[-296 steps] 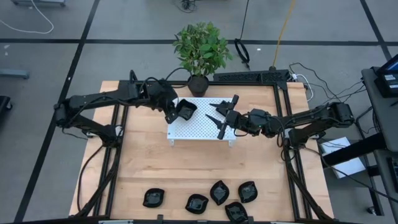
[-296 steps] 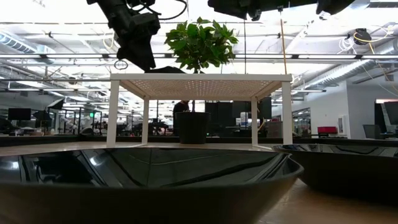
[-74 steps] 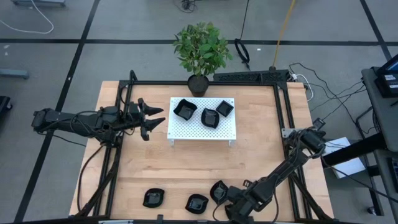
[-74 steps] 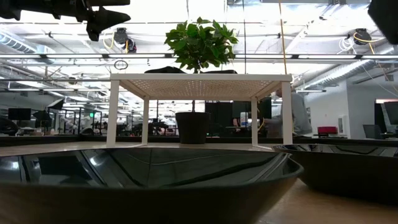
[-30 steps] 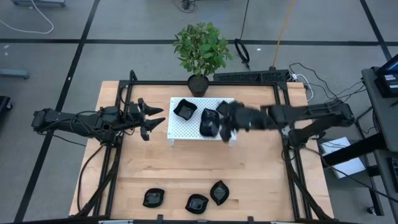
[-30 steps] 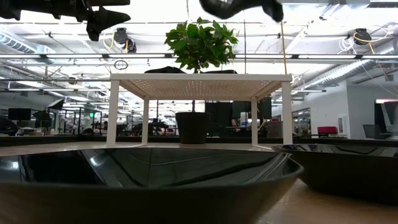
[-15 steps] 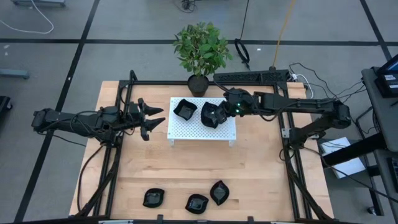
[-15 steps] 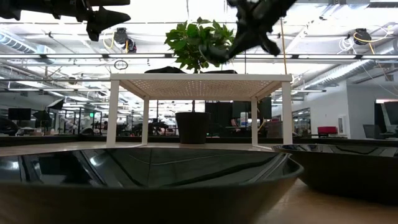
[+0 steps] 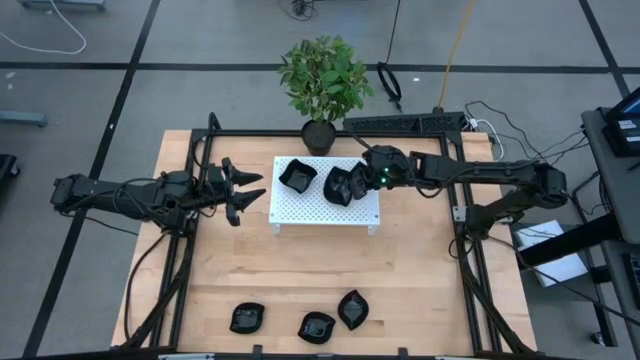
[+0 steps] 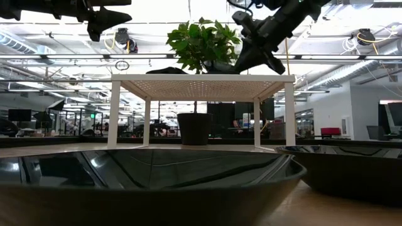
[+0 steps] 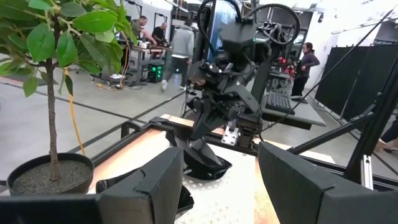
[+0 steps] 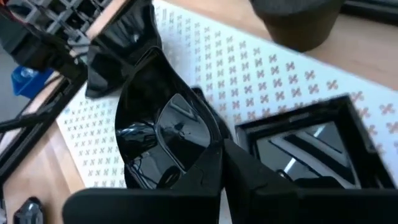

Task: Pick & Place Mini shaped plates
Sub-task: Stack the black leaf-shaped plate on top of the black leaf-shaped plate on the shelf

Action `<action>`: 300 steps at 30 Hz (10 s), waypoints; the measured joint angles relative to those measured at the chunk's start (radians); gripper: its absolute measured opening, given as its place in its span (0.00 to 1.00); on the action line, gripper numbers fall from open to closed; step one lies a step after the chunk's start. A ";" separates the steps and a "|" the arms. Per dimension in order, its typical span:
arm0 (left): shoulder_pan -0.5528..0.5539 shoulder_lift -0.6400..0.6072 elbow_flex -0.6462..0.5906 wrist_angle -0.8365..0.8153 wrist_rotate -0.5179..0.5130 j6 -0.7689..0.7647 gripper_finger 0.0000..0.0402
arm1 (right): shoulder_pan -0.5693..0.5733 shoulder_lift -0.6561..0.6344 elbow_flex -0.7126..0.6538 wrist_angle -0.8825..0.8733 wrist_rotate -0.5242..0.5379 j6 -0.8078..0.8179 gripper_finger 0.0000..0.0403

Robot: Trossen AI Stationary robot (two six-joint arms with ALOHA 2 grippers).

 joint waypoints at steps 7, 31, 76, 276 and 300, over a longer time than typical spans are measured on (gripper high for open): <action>0.000 0.000 0.000 0.000 0.000 0.000 0.53 | 0.000 -0.004 -0.001 -0.003 -0.050 0.002 0.01; 0.000 0.000 0.000 0.000 0.000 0.000 0.53 | 0.185 -0.112 0.000 0.071 -0.044 -0.245 0.34; 0.000 0.000 0.000 0.000 0.000 0.000 0.53 | 0.835 0.477 0.081 -0.060 -0.015 0.314 0.45; -0.831 0.942 0.433 -0.786 0.179 -1.409 0.53 | 0.713 -0.677 -1.001 1.009 -0.124 -0.753 0.34; -0.805 0.917 0.432 -0.925 0.115 -1.199 0.53 | 0.726 -0.677 -1.004 0.988 -0.125 -0.721 0.34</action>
